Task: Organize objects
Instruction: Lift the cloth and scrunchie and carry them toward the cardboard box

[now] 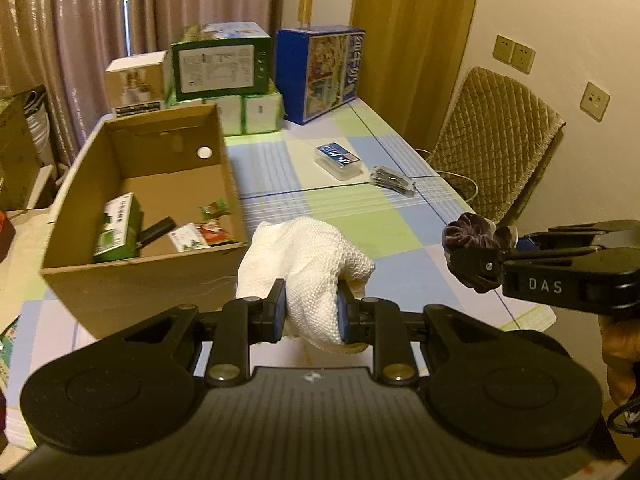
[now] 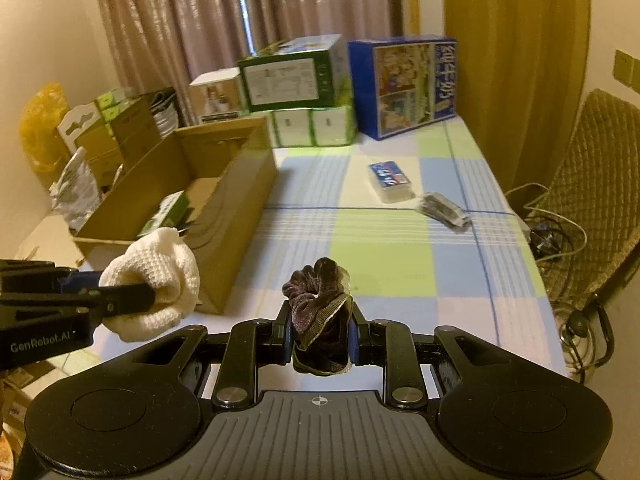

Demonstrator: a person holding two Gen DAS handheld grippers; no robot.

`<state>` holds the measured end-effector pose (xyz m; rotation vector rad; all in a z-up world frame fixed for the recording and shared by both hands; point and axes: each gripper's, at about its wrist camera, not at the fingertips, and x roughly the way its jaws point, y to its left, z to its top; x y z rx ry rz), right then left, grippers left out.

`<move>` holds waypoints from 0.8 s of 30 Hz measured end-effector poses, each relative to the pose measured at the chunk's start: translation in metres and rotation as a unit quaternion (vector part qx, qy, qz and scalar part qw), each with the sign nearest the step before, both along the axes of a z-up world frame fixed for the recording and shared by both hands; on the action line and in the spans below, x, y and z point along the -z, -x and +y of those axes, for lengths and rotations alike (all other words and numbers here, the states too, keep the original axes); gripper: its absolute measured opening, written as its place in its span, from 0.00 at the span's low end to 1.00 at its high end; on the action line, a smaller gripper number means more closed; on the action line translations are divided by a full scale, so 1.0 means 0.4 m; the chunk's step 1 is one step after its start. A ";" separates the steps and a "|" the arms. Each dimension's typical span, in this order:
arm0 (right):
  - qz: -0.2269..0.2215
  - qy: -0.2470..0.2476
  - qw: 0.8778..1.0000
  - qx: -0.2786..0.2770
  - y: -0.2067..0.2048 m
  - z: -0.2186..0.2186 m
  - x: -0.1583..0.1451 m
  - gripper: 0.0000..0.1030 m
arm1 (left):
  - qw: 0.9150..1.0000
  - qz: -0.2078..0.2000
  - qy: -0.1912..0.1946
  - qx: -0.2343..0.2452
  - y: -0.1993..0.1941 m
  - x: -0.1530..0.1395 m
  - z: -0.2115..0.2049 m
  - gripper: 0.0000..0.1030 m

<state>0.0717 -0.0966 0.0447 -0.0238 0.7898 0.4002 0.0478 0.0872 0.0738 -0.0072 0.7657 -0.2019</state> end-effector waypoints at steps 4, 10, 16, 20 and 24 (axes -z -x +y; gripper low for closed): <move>0.000 -0.004 1.000 -0.013 0.009 0.032 -0.006 0.22 | 1.000 -0.004 -0.015 0.000 0.019 -0.013 0.029 0.20; -0.003 -0.008 0.999 -0.035 0.016 0.088 -0.013 0.22 | 0.999 -0.005 -0.024 -0.023 0.051 -0.024 0.094 0.20; -0.006 -0.011 0.998 -0.062 0.022 0.160 -0.015 0.22 | 0.999 -0.001 -0.027 -0.044 0.070 -0.031 0.162 0.20; -0.010 -0.011 0.997 -0.081 0.024 0.209 -0.020 0.22 | 0.998 -0.005 -0.028 -0.058 0.078 -0.040 0.196 0.20; -0.014 -0.012 0.996 -0.092 0.021 0.238 -0.023 0.22 | 0.997 -0.008 -0.029 -0.064 0.079 -0.051 0.218 0.20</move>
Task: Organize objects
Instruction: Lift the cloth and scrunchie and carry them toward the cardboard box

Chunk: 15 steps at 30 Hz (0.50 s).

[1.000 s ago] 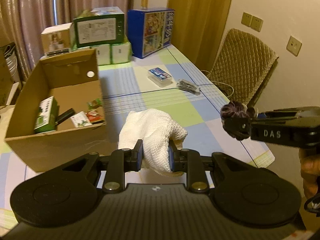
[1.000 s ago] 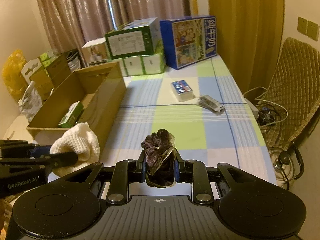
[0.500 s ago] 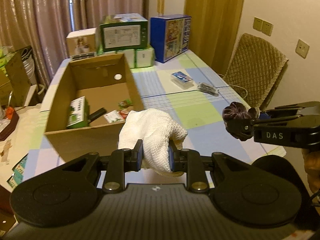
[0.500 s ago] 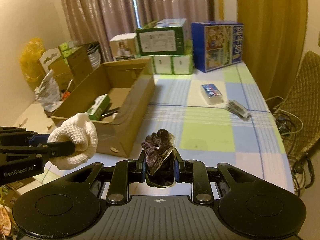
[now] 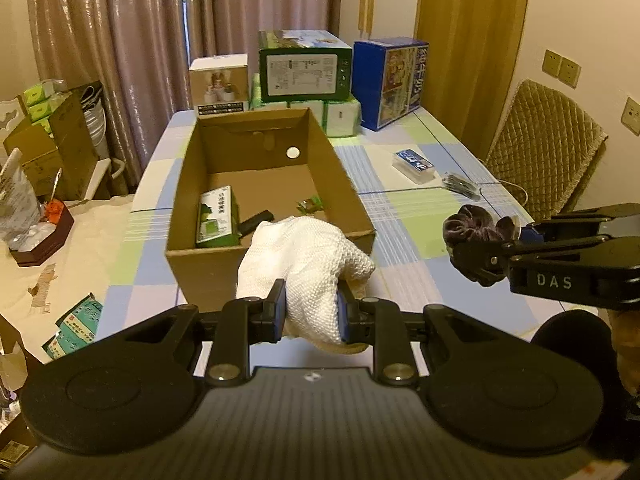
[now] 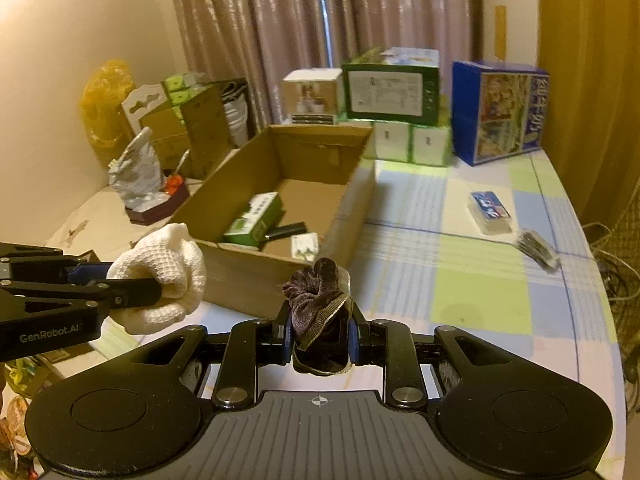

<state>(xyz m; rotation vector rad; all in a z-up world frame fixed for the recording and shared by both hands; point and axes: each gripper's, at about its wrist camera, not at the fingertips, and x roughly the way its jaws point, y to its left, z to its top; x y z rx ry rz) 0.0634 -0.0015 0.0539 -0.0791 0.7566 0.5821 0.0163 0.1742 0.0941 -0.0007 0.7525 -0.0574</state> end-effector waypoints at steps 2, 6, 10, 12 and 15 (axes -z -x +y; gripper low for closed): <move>-0.001 0.003 1.000 -0.004 0.000 0.012 0.001 0.22 | 1.000 -0.002 0.000 -0.004 0.001 -0.005 0.010 0.20; 0.002 0.008 1.000 -0.013 -0.002 0.035 0.011 0.22 | 1.000 0.000 0.000 -0.011 0.002 -0.004 0.028 0.20; 0.004 0.011 1.000 -0.024 0.000 0.061 0.017 0.22 | 1.000 0.003 -0.001 -0.012 0.007 -0.001 0.038 0.20; 0.003 0.011 1.000 -0.027 0.001 0.069 0.018 0.22 | 1.000 0.003 -0.001 -0.013 0.008 0.001 0.042 0.20; 0.003 0.012 1.000 -0.029 -0.002 0.078 0.019 0.22 | 1.000 0.003 -0.003 -0.014 0.010 0.003 0.048 0.20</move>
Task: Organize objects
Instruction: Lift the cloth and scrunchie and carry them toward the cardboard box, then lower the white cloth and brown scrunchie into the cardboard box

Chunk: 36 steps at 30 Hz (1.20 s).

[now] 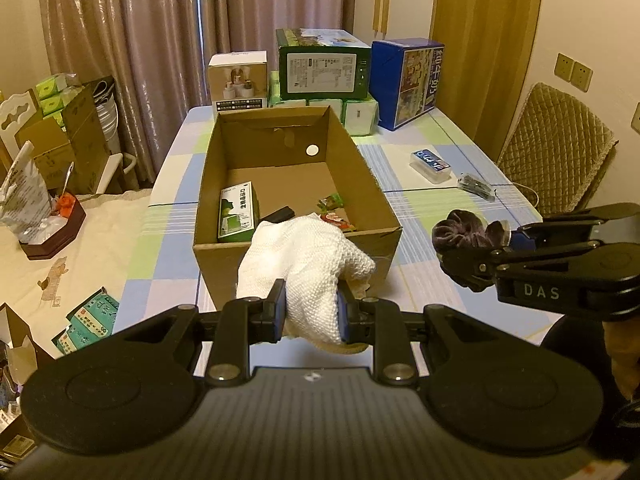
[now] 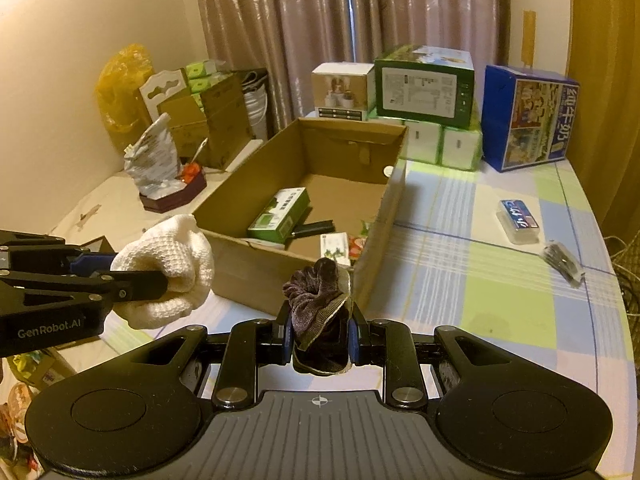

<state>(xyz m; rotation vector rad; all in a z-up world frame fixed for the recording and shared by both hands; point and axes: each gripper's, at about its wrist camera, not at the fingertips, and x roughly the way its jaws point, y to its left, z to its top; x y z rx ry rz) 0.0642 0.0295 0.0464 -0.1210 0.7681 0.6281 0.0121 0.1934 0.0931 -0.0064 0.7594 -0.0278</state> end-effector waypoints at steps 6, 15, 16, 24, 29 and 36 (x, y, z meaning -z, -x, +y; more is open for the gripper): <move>0.004 0.004 1.000 -0.004 -0.009 0.018 -0.002 0.22 | 1.000 0.001 -0.003 0.002 -0.006 -0.001 0.008 0.20; 0.004 0.010 1.000 -0.017 -0.051 0.064 -0.021 0.22 | 1.000 0.005 -0.008 0.009 -0.055 -0.013 0.043 0.20; 0.003 0.010 1.000 -0.017 -0.057 0.068 -0.023 0.22 | 1.000 0.007 -0.008 0.010 -0.062 -0.015 0.047 0.20; 0.004 0.016 1.000 -0.021 -0.101 0.098 -0.032 0.22 | 1.000 0.013 -0.015 0.020 -0.120 -0.029 0.070 0.20; 0.004 0.016 1.000 -0.018 -0.128 0.113 -0.036 0.22 | 0.999 0.020 -0.018 0.023 -0.155 -0.029 0.082 0.20; 0.006 0.016 1.000 -0.018 -0.162 0.132 -0.035 0.22 | 0.999 0.028 -0.023 0.024 -0.194 -0.024 0.102 0.20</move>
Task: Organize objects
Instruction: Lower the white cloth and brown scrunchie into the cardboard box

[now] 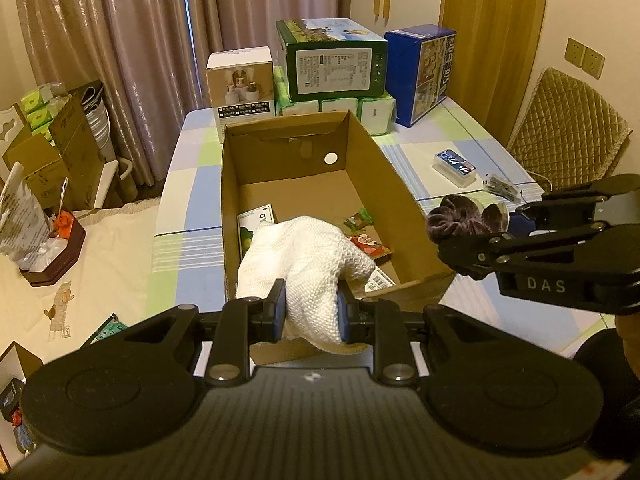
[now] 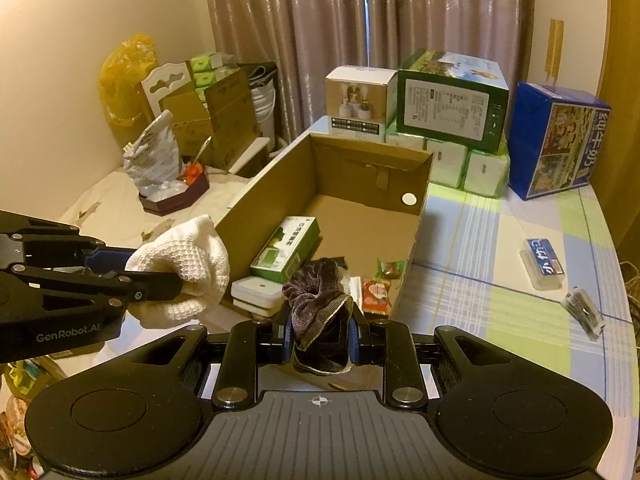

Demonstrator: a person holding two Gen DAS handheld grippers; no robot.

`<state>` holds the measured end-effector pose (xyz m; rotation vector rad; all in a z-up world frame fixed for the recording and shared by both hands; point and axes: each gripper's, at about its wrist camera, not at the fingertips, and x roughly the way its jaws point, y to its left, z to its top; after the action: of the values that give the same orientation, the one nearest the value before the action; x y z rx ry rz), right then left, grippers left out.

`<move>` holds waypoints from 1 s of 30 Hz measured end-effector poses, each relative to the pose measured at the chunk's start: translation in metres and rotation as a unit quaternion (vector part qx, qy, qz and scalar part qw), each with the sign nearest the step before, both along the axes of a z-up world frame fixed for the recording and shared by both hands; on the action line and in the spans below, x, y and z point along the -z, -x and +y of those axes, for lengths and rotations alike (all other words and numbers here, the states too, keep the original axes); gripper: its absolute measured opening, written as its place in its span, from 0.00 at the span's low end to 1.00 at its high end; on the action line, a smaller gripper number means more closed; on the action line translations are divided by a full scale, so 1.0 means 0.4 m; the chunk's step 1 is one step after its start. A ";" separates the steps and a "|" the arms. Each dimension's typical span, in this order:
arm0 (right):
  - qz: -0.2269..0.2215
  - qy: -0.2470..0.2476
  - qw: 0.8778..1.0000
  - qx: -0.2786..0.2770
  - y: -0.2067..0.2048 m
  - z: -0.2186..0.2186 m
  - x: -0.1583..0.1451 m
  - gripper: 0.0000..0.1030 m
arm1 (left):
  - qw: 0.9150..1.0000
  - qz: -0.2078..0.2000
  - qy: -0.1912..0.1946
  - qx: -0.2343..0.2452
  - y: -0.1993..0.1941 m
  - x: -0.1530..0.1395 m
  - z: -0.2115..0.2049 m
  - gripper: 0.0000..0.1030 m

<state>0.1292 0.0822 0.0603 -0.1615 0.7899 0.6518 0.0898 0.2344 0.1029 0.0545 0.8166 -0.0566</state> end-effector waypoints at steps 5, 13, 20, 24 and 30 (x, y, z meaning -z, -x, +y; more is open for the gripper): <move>0.003 0.000 1.000 -0.001 -0.025 0.012 0.004 0.22 | 1.000 0.004 -0.005 0.003 -0.026 0.005 0.011 0.20; 0.006 0.004 1.000 -0.001 -0.075 0.032 0.010 0.22 | 1.000 0.013 -0.010 0.012 -0.078 0.017 0.024 0.20; 0.010 0.009 1.000 0.003 -0.118 0.045 0.020 0.22 | 0.999 0.018 -0.019 0.023 -0.131 0.023 0.027 0.20; 0.012 0.010 1.000 0.005 -0.145 0.051 0.023 0.22 | 0.999 0.022 -0.021 0.029 -0.163 0.028 0.029 0.20; 0.016 0.013 1.000 0.004 -0.183 0.061 0.030 0.22 | 0.999 0.025 -0.024 0.034 -0.206 0.032 0.040 0.20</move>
<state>0.2022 0.1068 0.0482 -0.1720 0.8296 0.6371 0.1721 0.2502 0.0902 0.1272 0.8658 -0.1032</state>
